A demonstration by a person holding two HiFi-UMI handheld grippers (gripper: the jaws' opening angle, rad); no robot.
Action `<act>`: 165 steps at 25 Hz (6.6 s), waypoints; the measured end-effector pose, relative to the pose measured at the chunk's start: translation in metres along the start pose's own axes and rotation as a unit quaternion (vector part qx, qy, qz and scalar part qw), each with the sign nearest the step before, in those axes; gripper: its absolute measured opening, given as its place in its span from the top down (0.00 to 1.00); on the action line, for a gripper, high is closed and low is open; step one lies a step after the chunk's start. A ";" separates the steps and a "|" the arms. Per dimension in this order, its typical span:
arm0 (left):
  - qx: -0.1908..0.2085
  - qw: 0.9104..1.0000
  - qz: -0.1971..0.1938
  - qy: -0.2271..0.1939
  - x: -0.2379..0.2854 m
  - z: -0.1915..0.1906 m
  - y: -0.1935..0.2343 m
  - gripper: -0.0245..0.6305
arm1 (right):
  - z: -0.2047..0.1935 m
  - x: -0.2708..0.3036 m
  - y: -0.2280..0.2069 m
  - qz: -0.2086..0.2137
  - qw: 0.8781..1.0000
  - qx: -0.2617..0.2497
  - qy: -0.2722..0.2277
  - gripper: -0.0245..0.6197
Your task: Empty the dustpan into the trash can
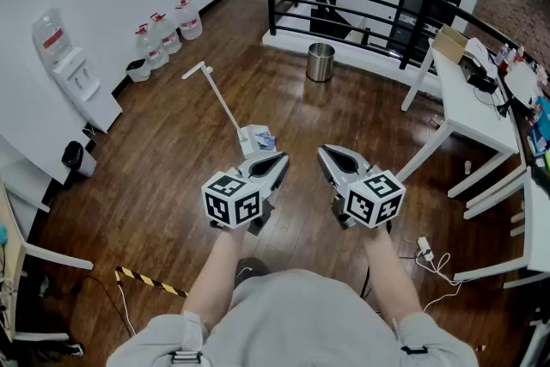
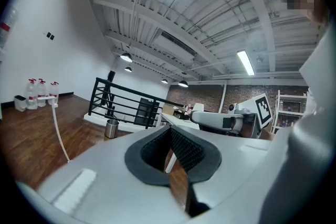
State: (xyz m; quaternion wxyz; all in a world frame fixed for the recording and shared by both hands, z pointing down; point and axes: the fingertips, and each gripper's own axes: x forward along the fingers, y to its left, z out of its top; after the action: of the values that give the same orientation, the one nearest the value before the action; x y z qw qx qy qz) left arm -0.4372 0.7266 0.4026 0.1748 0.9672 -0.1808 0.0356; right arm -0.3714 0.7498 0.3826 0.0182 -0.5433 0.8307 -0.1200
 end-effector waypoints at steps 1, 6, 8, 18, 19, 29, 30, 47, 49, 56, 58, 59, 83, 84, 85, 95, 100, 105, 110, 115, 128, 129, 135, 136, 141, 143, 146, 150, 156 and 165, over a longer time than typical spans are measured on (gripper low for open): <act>0.000 1.000 0.004 -0.002 -0.001 0.002 0.008 0.96 | 0.001 0.006 0.000 0.001 1.000 -0.002 0.001 0.96; -0.007 1.000 0.025 -0.006 -0.005 0.010 0.054 0.96 | 0.001 0.041 -0.004 0.010 1.000 -0.005 0.010 0.96; -0.013 0.999 0.031 -0.006 -0.004 0.011 0.073 0.96 | -0.003 0.058 -0.008 0.011 1.000 -0.003 0.018 0.96; -0.022 0.999 0.027 -0.003 0.032 0.042 0.206 0.96 | -0.004 0.187 -0.057 0.001 0.999 0.000 0.043 0.96; -0.024 0.999 0.024 -0.002 0.035 0.048 0.220 0.96 | -0.001 0.202 -0.063 -0.004 0.999 0.004 0.044 0.96; -0.023 0.999 0.019 0.016 0.062 0.066 0.316 0.96 | 0.021 0.292 -0.104 -0.032 0.999 -0.001 0.041 0.96; -0.023 0.999 0.021 0.017 0.072 0.068 0.320 0.96 | 0.022 0.297 -0.114 -0.030 0.999 0.001 0.042 0.96; -0.013 0.979 0.204 -0.003 0.202 0.115 0.453 0.96 | 0.058 0.446 -0.259 0.153 0.985 -0.014 0.080 0.96; -0.017 0.971 0.237 -0.003 0.199 0.114 0.472 0.96 | 0.057 0.464 -0.260 0.175 0.980 -0.019 0.089 0.96; -0.037 0.951 0.306 -0.014 0.178 0.101 0.551 0.96 | 0.053 0.527 -0.245 0.225 0.967 -0.035 0.113 0.96; -0.049 0.946 0.320 -0.012 0.174 0.090 0.579 0.96 | 0.050 0.544 -0.239 0.236 0.962 -0.052 0.126 0.96; -0.059 0.942 0.329 -0.007 0.172 0.082 0.595 0.95 | 0.048 0.553 -0.236 0.241 0.959 -0.062 0.134 0.96; -0.099 0.870 0.482 0.034 0.174 0.010 0.774 0.43 | 0.045 0.610 -0.279 0.181 0.963 -0.079 0.181 0.96; -0.096 0.869 0.484 0.040 0.175 0.008 0.778 0.44 | 0.043 0.609 -0.281 0.178 0.964 -0.077 0.183 0.96; -0.093 0.868 0.486 0.049 0.176 0.007 0.782 0.45 | 0.042 0.608 -0.283 0.175 0.964 -0.075 0.185 0.96; -0.073 0.862 0.493 0.087 0.179 0.001 0.786 0.66 | 0.038 0.594 -0.307 0.147 0.969 -0.061 0.187 0.96; -0.085 0.871 0.480 0.063 0.181 0.011 0.782 0.65 | 0.034 0.592 -0.314 0.140 0.971 -0.049 0.187 0.96; -0.079 0.881 0.465 0.042 0.185 0.041 0.779 0.65 | 0.034 0.591 -0.325 0.126 0.974 -0.042 0.182 0.96; -0.051 0.901 0.430 0.021 0.205 0.092 0.777 0.65 | 0.047 0.591 -0.344 0.094 0.982 -0.041 0.161 0.96; -0.008 0.919 0.395 -0.006 0.251 0.159 0.768 0.65 | 0.072 0.579 -0.384 0.049 0.989 -0.039 0.133 0.96; 0.019 0.949 0.314 -0.020 0.460 0.302 0.740 0.65 | 0.172 0.522 -0.566 -0.044 0.995 -0.053 0.067 0.96; 0.021 0.951 0.307 -0.021 0.479 0.312 0.737 0.65 | 0.180 0.518 -0.582 -0.049 0.995 -0.055 0.063 0.96; 0.032 0.959 0.281 -0.029 0.584 0.357 0.718 0.65 | 0.218 0.502 -0.673 -0.079 0.995 -0.052 0.031 0.96; 0.034 0.960 0.275 -0.030 0.600 0.365 0.717 0.65 | 0.225 0.500 -0.684 -0.082 0.995 -0.052 0.024 0.96; 0.040 0.965 0.256 -0.046 0.670 0.415 0.724 0.65 | 0.247 0.503 -0.740 -0.105 0.994 -0.041 0.005 0.96; 0.040 0.966 0.247 -0.057 0.694 0.439 0.734 0.65 | 0.251 0.510 -0.760 -0.116 0.993 -0.036 0.002 0.96; 0.042 0.967 0.238 -0.076 0.733 0.477 0.753 0.65 | 0.263 0.527 -0.795 -0.132 0.990 -0.043 -0.003 0.96; 0.040 0.971 0.221 -0.084 0.783 0.508 0.778 0.65 | 0.285 0.556 -0.836 -0.148 0.988 -0.048 -0.010 0.96; 0.028 0.975 0.205 -0.086 0.844 0.547 0.832 0.65 | 0.316 0.612 -0.882 -0.169 0.984 -0.053 -0.014 0.96; 0.013 0.975 0.209 -0.074 0.930 0.554 0.905 0.64 | 0.320 0.645 -0.949 -0.203 0.978 -0.034 -0.005 0.96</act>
State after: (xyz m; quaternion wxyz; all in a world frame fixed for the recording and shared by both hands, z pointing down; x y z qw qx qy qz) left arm 0.1053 -0.5720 0.3013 0.1374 0.9100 -0.3912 0.0025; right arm 0.2684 -0.2543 0.3446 -0.0208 -0.7018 0.7064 -0.0896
